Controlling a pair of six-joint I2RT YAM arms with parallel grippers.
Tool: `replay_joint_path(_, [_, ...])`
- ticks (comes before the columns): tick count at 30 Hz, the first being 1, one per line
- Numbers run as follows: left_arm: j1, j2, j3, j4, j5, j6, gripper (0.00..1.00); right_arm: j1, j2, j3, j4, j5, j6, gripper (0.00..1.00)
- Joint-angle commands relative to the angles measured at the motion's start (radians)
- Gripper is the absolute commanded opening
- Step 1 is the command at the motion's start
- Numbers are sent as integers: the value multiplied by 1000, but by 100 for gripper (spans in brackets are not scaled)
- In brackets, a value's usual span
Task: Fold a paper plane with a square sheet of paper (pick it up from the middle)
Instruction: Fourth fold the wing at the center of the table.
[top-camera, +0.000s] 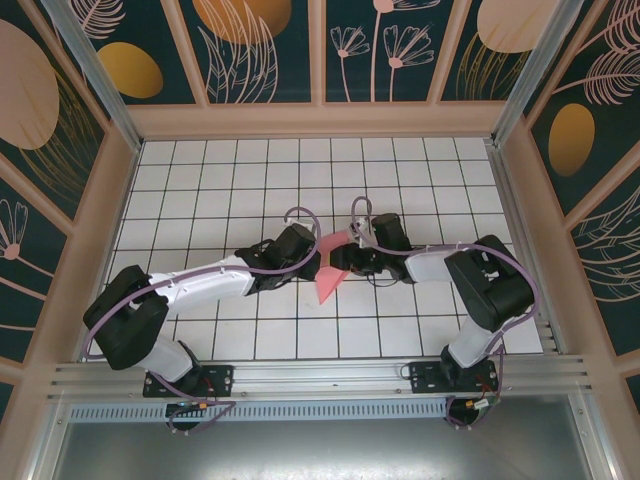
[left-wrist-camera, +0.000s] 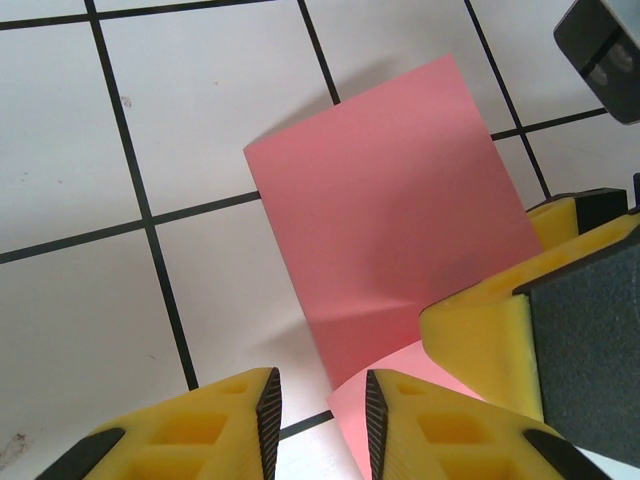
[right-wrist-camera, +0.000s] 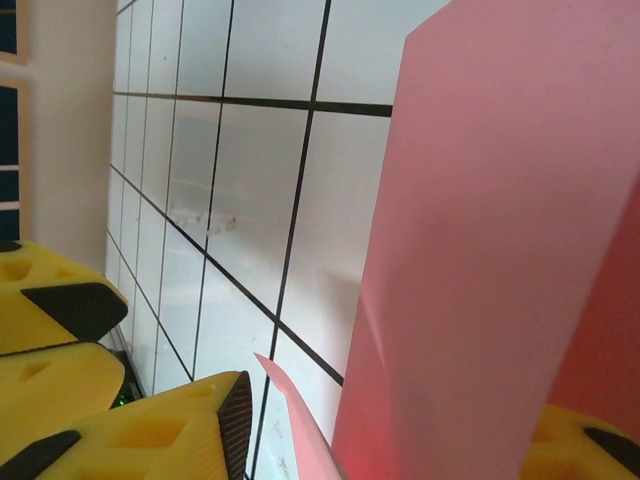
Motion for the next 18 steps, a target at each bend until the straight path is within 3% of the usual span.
replay_joint_path(1, [3,-20,-6,-18,-10,-13,31,9,30,33,-53,-9,-74,45])
replay_joint_path(10, [3,-19,-8,-23,-10,-8,32,8,80,62,-63,0,-83,34])
replay_joint_path(18, [2,-18,-26,9,37,-4,33,37,29,21,36,55,55,18])
